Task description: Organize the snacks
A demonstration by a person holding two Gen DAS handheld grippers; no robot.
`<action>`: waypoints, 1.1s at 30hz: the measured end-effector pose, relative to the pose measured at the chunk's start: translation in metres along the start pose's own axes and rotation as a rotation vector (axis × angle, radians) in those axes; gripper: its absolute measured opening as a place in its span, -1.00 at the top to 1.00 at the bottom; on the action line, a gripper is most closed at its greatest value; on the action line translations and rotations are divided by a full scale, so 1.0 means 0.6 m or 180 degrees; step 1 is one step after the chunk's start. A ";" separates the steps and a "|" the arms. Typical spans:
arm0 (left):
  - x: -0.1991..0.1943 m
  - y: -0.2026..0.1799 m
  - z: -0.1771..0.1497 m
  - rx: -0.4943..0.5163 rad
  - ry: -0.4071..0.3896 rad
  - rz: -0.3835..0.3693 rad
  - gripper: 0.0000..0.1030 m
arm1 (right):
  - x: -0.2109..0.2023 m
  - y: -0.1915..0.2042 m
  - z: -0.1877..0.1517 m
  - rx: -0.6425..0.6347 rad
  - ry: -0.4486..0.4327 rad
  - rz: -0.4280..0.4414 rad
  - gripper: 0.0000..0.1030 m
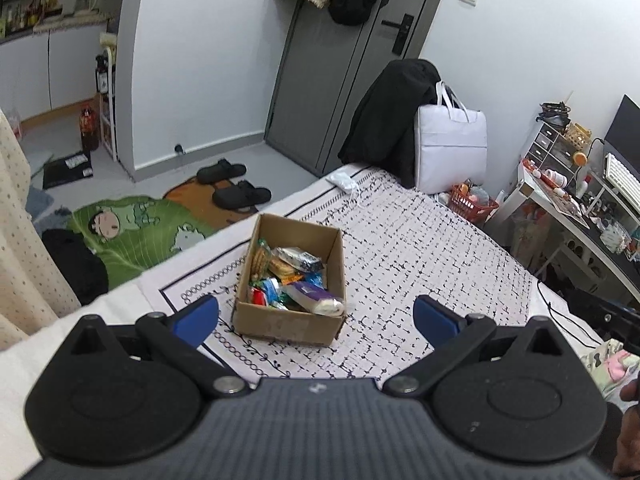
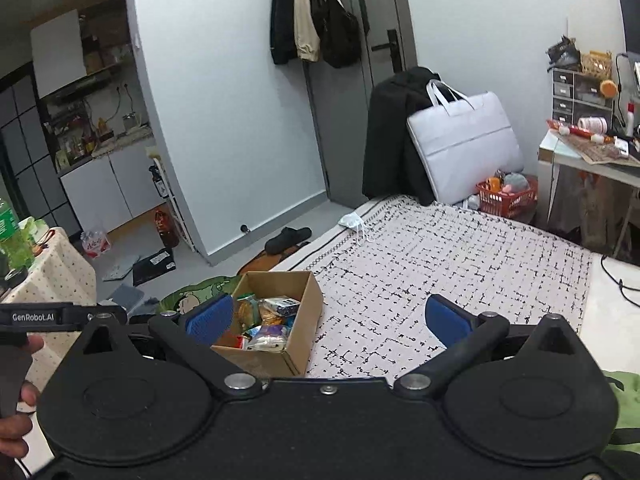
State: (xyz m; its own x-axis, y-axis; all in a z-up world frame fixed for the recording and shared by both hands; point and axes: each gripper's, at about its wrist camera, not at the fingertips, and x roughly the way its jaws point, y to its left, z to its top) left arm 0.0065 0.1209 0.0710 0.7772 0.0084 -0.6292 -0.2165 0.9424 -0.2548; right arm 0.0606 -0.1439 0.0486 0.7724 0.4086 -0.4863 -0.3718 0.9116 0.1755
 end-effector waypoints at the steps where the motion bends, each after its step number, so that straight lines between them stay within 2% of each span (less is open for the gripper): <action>1: -0.006 0.003 -0.001 0.0006 -0.0024 0.0007 -1.00 | -0.006 0.003 -0.002 -0.0027 -0.0031 0.0007 -1.00; 8: -0.052 0.018 -0.011 0.0058 -0.0207 0.0017 -1.00 | -0.034 0.011 -0.018 -0.0102 -0.0128 0.0001 -1.00; 16: -0.076 0.028 -0.036 0.0125 -0.0286 0.0026 -1.00 | -0.065 0.014 -0.034 -0.0122 -0.0231 -0.0029 -1.00; 23: -0.084 0.036 -0.068 0.0237 -0.0251 -0.0002 -1.00 | -0.075 0.020 -0.061 -0.0211 -0.0172 -0.0071 -1.00; 33: -0.088 0.044 -0.078 0.0249 -0.0243 -0.0004 -1.00 | -0.107 0.027 -0.067 -0.0250 -0.0294 -0.0074 -1.00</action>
State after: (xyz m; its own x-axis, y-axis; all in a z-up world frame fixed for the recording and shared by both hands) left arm -0.0680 0.1297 0.0633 0.8209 0.0300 -0.5703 -0.1712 0.9656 -0.1956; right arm -0.0159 -0.1573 0.0483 0.8240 0.3932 -0.4080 -0.3896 0.9160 0.0957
